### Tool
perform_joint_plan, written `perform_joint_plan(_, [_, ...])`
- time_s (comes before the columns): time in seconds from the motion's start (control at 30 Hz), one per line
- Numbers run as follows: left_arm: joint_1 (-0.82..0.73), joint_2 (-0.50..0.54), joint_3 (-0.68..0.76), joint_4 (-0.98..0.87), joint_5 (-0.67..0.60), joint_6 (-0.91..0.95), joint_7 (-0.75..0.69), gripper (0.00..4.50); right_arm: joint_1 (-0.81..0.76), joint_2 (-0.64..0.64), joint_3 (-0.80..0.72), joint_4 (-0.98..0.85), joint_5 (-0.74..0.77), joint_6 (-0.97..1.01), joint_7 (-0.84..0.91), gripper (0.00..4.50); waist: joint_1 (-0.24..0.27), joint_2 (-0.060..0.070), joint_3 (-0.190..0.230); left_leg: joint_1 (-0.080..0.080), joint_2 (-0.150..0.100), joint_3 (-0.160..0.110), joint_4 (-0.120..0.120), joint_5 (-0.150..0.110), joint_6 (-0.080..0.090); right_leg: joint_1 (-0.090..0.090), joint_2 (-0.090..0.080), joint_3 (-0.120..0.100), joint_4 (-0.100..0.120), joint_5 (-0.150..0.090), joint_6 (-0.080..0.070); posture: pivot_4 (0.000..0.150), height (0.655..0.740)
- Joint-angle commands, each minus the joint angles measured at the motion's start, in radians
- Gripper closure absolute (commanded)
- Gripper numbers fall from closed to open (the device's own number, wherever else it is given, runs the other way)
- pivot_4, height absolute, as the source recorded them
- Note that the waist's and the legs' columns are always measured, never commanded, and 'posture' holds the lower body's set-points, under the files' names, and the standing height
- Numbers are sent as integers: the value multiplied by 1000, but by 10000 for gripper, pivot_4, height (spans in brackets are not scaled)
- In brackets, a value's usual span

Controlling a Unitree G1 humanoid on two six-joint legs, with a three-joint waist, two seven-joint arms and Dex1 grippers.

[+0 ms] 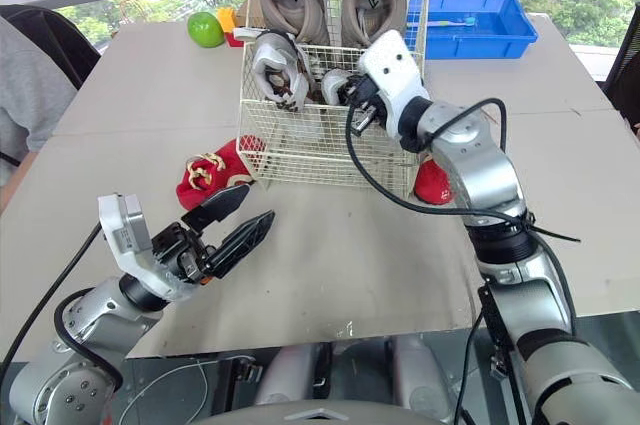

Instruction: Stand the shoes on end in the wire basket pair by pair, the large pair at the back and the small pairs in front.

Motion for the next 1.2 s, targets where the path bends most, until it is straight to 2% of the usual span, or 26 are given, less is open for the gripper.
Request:
perform_joint_plan(0.03, [-5,3,14,-31,-8,-19,-1,0,1,29,-95,-103,64,15,-55,44364,-1,0,0,0,0,0,0,0,0,0,0,0,0,0,0,1500,7400])
perform_joint_plan(0.23, [-26,11,5,-16,-14,-8,-8,0,-3,108,-209,-126,179,74,-144,44364,-1,0,0,0,0,0,0,0,0,0,0,0,0,0,0,1500,7400])
perform_joint_plan(0.6, [-6,17,13,-23,-17,-10,-15,0,101,71,-252,-195,158,194,-306,44364,1,0,0,0,0,1,0,0,0,0,0,1,0,0,0,1500,7400])
perform_joint_plan(0.8, [-9,20,15,-13,-18,-12,-19,0,141,83,-198,-321,176,273,-339,44364,0,0,0,1,0,0,0,0,0,0,1,1,0,0,0,1500,7400])
perform_joint_plan(1.07, [-23,21,8,-4,-8,-15,-26,0,120,133,-97,-370,154,284,-380,44364,-2,0,0,0,0,1,0,0,0,0,1,1,0,0,0,1500,7400])
perform_joint_plan(1.2, [-30,16,3,-1,0,-18,-25,0,107,163,-112,-370,159,304,-415,44364,-2,0,0,0,0,1,0,0,0,0,0,1,-1,0,0,1500,7400])
